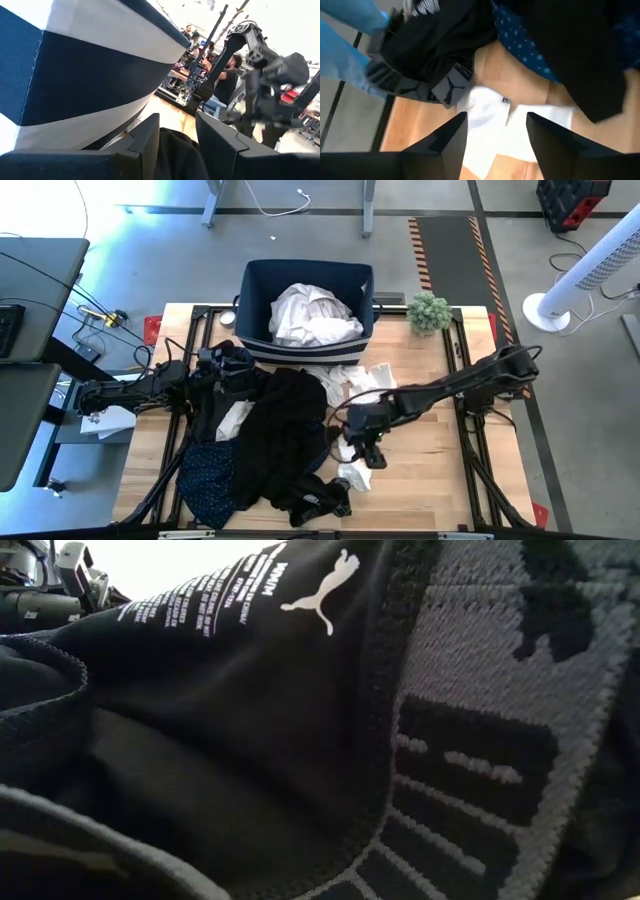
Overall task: Sort clothes
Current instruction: Put the bottom right white sock into the laundry bin
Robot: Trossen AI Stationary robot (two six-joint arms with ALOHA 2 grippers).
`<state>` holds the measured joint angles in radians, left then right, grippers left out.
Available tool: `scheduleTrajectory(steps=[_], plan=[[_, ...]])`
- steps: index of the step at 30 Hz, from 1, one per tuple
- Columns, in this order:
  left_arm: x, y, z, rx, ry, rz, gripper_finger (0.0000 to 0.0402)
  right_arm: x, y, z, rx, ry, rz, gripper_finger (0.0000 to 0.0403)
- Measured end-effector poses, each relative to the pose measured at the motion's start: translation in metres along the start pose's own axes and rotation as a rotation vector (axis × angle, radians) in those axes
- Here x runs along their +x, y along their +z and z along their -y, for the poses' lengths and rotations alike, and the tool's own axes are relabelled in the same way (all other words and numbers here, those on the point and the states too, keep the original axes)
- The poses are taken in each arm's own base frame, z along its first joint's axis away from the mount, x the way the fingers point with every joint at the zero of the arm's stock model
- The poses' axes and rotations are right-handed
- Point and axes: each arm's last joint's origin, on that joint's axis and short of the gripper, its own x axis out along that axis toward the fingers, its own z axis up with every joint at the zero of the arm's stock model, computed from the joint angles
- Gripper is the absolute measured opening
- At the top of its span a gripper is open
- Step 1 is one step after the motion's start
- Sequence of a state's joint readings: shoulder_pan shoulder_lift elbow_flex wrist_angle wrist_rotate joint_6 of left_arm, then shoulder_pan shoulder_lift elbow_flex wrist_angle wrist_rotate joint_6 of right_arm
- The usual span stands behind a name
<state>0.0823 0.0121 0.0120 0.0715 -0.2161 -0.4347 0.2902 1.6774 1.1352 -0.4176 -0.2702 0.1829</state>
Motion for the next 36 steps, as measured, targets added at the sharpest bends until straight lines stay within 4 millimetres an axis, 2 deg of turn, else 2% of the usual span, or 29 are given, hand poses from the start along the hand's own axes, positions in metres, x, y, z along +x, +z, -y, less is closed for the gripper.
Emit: scheduleTrajectory(steps=[3,6,10,12,14,18,20,21,23,26,29,33,36], plan=[[0.0,0.0,0.0,0.0,0.0,0.0,0.0126,0.021,-0.003,-0.005,-0.021,0.003,-0.019,0.0232],[0.0,0.0,0.0,0.0,0.0,0.0,0.0126,0.044,-0.016,-0.006,-0.016,-0.06,-0.113,0.0259],[0.0,0.0,0.0,0.0,0.0,0.0,0.0126,0.07,-0.033,-0.006,0.011,-0.174,-0.221,0.0259],[0.0,0.0,0.0,0.0,0.0,0.0,0.0126,0.08,-0.039,-0.006,0.004,-0.23,-0.249,0.0241],[0.0,0.0,0.0,0.0,0.0,0.0,0.0126,0.084,-0.042,-0.006,0.044,-0.265,-0.277,0.0206],[0.0,0.0,0.0,0.0,0.001,0.0,0.0126,0.074,-0.043,0.0,0.222,-0.317,-0.337,0.0084],[0.0,0.0,0.0,0.0,0.0,0.0,0.0126,0.062,-0.04,0.001,0.269,-0.328,-0.36,0.0027],[0.0,0.0,0.0,0.0,0.0,0.0,0.0126,0.054,-0.038,0.001,0.283,-0.327,-0.373,0.0018],[0.0,0.0,0.0,0.0,0.0,0.0,0.0126,0.03,-0.022,-0.002,0.293,-0.306,-0.315,0.0026],[0.0,0.0,0.0,0.0,0.001,0.0,0.0126,-0.023,0.004,-0.009,0.29,-0.249,-0.199,0.0032],[0.0,0.0,0.0,0.0,0.003,0.002,0.0126,-0.075,0.025,-0.008,0.315,-0.222,-0.052,0.002],[0.0,0.0,0.0,-0.001,0.003,0.002,0.0126,-0.157,0.055,0.004,0.365,-0.257,0.257,0.001],[0.0,0.001,0.0,-0.087,0.001,0.01,0.0126,-0.201,0.074,0.021,0.372,-0.345,0.425,0.0011]])
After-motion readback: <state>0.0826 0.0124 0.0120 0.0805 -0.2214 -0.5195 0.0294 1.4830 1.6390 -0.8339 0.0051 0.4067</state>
